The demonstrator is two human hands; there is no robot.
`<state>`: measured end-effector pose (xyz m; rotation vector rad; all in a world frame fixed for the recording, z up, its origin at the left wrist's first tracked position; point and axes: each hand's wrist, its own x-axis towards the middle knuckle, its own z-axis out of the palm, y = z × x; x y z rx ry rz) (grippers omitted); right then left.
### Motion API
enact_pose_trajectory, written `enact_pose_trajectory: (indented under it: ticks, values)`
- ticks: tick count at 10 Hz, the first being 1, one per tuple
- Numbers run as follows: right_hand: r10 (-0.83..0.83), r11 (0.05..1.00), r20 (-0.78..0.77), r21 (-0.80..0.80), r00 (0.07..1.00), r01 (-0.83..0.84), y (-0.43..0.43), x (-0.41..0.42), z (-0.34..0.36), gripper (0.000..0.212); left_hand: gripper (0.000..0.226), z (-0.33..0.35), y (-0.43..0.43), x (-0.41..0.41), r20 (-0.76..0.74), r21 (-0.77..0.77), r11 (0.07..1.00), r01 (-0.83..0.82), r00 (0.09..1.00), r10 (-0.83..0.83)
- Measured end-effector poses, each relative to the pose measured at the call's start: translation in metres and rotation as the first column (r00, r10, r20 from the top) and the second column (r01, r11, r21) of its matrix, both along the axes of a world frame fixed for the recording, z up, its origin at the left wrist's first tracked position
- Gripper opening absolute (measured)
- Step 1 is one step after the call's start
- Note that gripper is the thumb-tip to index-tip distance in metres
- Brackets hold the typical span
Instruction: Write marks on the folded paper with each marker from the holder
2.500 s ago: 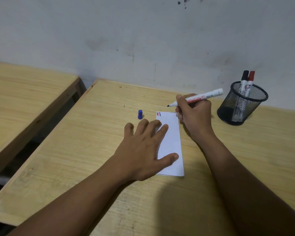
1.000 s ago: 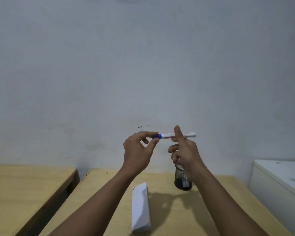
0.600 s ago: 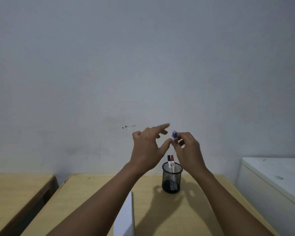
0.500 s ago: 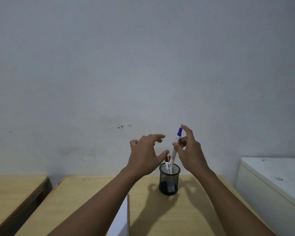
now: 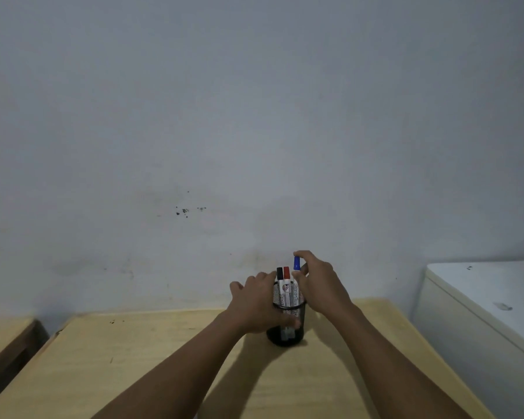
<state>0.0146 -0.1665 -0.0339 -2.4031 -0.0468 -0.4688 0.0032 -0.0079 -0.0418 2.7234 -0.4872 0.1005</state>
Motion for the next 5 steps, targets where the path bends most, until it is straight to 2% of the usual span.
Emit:
enact_pose_trajectory:
  ticks: [1,4,5]
  values:
    - [-0.024,1.000,-0.027,-0.013,0.999,0.024,0.000,0.008,-0.009,0.035,0.076,-0.004,0.000,0.006,0.025,-0.016,1.000,0.000,1.000,0.001]
    - [-0.015,1.000,-0.057,-0.027,0.998,0.014,0.001,0.009,-0.017,0.045,0.080,-0.004,0.002,0.007,0.048,0.012,1.000,0.012,0.999,-0.013]
    - [-0.034,0.999,-0.013,-0.018,0.999,0.034,0.001,0.003,-0.008,0.049,0.093,0.002,0.004,0.001,0.065,0.030,0.999,-0.034,0.997,0.032]
